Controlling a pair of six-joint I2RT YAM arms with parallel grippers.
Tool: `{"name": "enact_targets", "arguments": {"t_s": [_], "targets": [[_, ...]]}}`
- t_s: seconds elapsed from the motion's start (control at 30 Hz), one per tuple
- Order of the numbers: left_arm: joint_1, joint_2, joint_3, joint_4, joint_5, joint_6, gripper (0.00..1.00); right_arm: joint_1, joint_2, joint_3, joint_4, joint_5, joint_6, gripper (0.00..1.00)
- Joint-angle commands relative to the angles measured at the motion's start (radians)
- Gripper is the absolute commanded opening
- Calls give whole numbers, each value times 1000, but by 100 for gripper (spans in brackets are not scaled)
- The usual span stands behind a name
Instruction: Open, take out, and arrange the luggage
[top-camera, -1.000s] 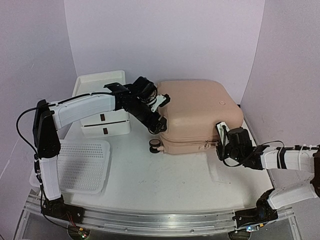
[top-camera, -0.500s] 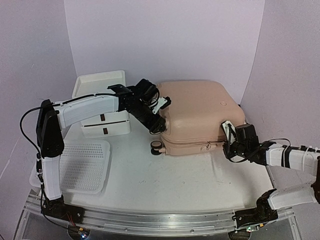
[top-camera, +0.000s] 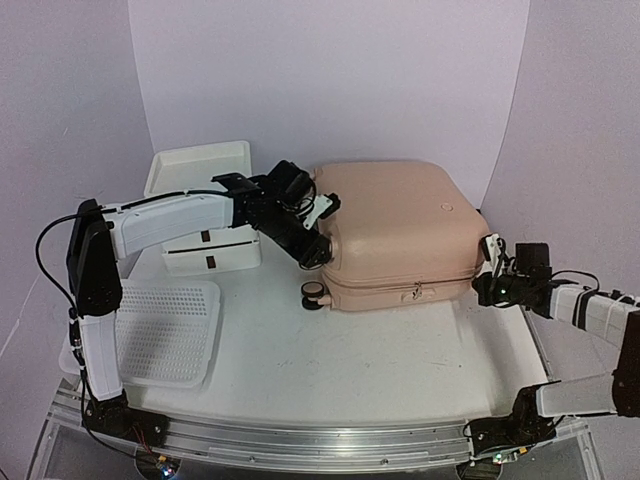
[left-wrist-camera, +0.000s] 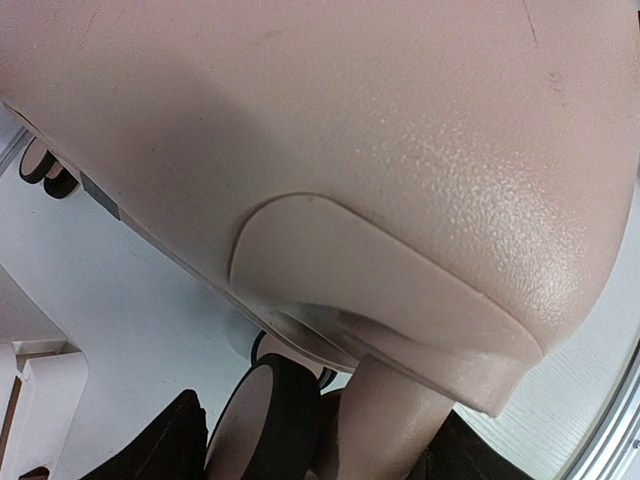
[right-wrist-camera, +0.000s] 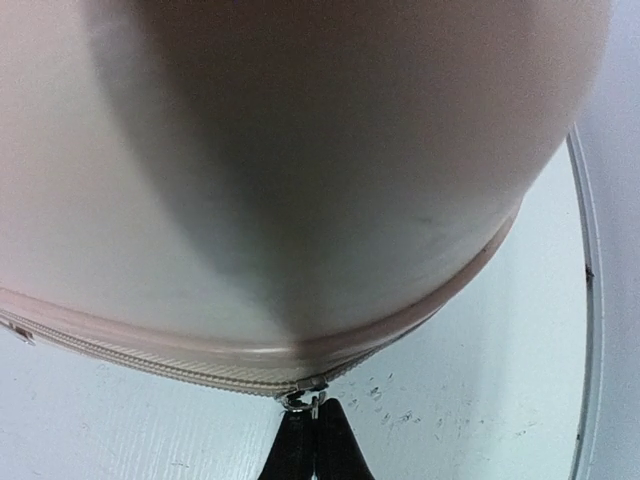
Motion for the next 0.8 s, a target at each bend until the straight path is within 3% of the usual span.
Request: {"name": "enact_targets", "arguments": {"t_s": [0.0, 0.17, 0.53, 0.77], "targets": [[36, -30, -40, -57, -145, -54, 4, -163, 29, 33, 37, -14, 35, 0], [36, -36, -44, -57, -137, -48, 0, -321, 89, 15, 241, -157, 3, 0], [36, -83, -106, -48, -90, -34, 0, -431, 443, 206, 522, -249, -68, 0], [34, -92, -124, -43, -65, 7, 0, -430, 647, 376, 659, -550, -82, 0]]}}
